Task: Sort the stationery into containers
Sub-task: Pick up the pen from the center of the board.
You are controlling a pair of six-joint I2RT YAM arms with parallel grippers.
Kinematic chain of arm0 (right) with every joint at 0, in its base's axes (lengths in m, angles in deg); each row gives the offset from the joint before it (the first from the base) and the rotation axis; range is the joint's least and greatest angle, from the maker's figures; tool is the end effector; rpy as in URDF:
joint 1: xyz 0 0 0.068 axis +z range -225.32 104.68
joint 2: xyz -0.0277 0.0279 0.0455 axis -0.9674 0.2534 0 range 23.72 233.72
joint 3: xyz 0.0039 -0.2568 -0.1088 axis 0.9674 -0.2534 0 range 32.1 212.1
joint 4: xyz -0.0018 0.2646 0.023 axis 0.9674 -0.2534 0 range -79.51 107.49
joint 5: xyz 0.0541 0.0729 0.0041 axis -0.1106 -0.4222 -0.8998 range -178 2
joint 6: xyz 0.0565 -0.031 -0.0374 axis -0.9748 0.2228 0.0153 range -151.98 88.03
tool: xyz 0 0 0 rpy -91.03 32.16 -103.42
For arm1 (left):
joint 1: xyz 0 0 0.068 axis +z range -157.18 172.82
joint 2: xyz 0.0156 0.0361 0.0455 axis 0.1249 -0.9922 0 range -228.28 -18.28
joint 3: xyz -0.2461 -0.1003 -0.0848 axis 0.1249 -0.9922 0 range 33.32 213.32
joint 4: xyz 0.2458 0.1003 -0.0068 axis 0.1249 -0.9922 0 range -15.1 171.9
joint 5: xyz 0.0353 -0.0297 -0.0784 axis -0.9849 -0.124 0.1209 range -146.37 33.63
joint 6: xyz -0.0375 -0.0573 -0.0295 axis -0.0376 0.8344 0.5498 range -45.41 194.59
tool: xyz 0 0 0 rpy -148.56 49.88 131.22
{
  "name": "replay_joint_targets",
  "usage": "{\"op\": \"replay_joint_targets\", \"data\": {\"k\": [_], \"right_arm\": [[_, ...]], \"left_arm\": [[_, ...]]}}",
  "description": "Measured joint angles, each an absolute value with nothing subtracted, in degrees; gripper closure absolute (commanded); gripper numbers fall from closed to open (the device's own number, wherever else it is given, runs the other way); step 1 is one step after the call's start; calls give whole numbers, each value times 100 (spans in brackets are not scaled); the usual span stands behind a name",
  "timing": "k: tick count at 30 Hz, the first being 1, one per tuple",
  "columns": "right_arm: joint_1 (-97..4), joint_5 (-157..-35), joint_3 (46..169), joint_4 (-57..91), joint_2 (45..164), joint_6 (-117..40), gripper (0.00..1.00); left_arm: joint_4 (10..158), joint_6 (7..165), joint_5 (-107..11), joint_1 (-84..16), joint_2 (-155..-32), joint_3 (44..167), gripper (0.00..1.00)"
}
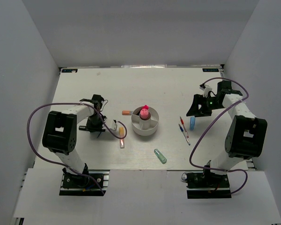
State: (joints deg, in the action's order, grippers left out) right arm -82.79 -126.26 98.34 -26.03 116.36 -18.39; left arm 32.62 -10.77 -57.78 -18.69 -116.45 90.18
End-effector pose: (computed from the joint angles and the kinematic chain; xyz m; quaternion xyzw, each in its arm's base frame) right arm 0.3269 -0.0038 0.2107 -0.1067 0.9259 0.2872 0.2209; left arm 0.2786 -0.0552 0.1249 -0.7482 -0.6633 -0.0067 0.0115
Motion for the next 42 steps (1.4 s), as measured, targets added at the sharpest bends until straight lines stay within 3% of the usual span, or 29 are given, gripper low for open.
{"op": "replay_joint_targets", "data": {"k": [11, 20, 25, 30, 34, 38, 42], "right_arm": [[-8279, -12586, 9836, -2606, 11636, -1830, 25], [-8279, -12586, 9878, -2603, 11636, -1833, 25], [-8279, -12589, 9880, -2603, 11636, -1833, 25], [-8270, -12589, 9889, -2603, 11641, -1837, 25], [-8270, -12589, 9904, -2606, 11647, -1835, 25], [-8270, -12589, 9917, -2603, 11647, -1835, 25], [-8270, -12591, 9919, -2606, 11647, -1835, 25]], "left_arm": [[3374, -736, -6099, -1973, -11577, 8869, 84], [2753, -308, -5721, -1849, -11678, 9348, 88], [2185, 121, -5109, -1847, -11678, 10607, 95], [1982, 969, -3933, -1779, -11704, 12447, 100], [2078, 1762, -2425, -1691, -11684, 13238, 100], [2640, 2833, -611, -1648, -11522, 12668, 100], [4246, 4582, 686, -1783, -11369, 11346, 100]]}}
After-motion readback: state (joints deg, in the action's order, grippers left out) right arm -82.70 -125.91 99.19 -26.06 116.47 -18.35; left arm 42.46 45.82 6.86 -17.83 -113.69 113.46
